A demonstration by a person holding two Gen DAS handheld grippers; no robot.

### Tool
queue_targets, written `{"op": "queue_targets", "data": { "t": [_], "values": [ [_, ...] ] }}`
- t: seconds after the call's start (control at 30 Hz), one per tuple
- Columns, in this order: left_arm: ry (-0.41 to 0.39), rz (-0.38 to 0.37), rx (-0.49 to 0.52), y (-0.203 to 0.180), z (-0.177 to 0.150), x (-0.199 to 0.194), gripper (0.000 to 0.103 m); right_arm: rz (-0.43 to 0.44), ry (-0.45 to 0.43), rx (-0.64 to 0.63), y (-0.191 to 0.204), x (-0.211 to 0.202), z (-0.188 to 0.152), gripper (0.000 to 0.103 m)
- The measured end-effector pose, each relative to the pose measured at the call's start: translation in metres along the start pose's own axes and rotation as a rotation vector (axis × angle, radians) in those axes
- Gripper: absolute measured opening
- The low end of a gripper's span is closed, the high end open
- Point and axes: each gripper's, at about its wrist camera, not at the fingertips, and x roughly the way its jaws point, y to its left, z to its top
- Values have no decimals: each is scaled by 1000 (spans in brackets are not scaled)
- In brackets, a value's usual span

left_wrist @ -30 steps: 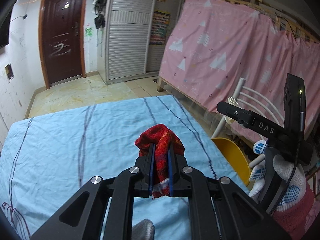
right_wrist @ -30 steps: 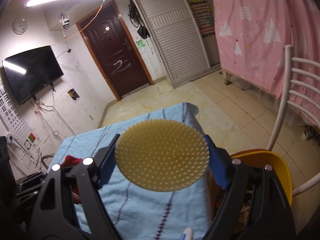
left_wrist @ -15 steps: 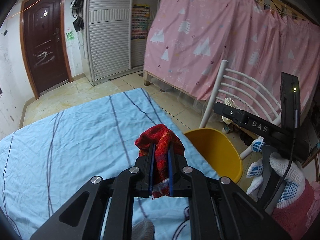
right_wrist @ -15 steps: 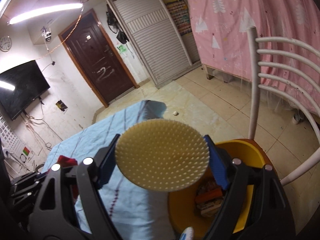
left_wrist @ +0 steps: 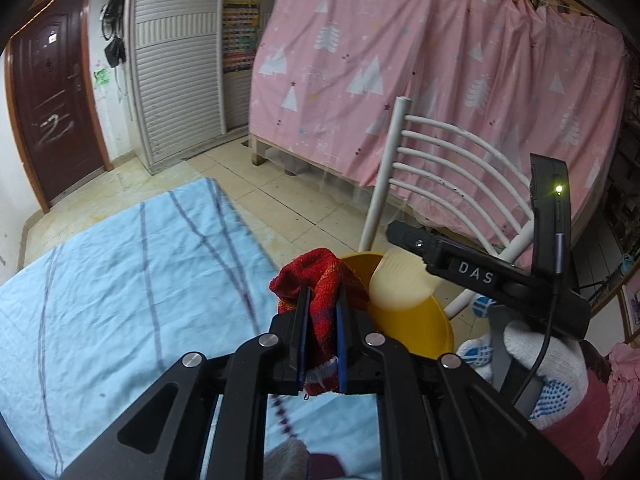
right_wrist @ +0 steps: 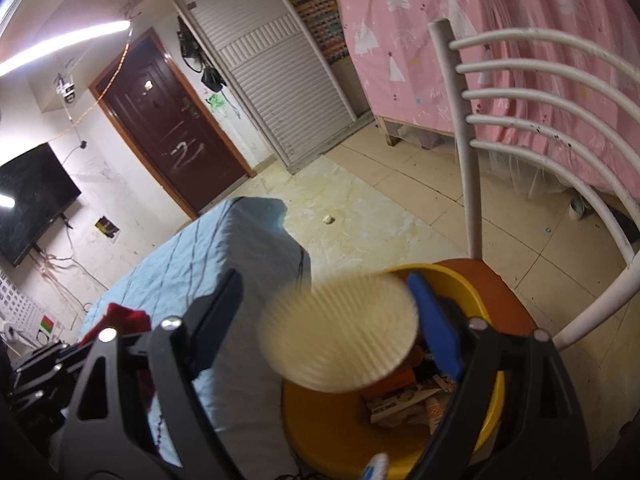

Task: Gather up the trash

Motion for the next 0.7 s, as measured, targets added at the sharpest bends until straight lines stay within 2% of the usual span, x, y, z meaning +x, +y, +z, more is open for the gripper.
{"op": "queue_targets", "data": {
  "t": [0.3, 0.4, 0.43, 0.5, 0.53, 0.57, 0.7],
  "values": [
    [15, -81, 27, -25, 7, 26, 2, -29, -69, 85, -28, -18, 7, 86],
    [18, -125, 20, -30, 10, 34, 7, -38, -91, 108, -34, -25, 10, 86],
    [22, -136, 14, -31, 11, 37, 14, -40, -95, 112, -35, -27, 10, 86],
    [35, -144, 6, -31, 12, 41, 36, -43, -100, 114, -34, -28, 11, 86],
    [35, -145, 4, -29, 11, 41, 52, -43, -101, 114, -33, -28, 10, 86],
    [31, -143, 2, -29, 11, 41, 58, -41, -100, 113, -34, -28, 10, 86],
    [14, -132, -9, -18, 8, 30, 58, -35, -93, 97, -27, -28, 9, 86]
  ]
}}
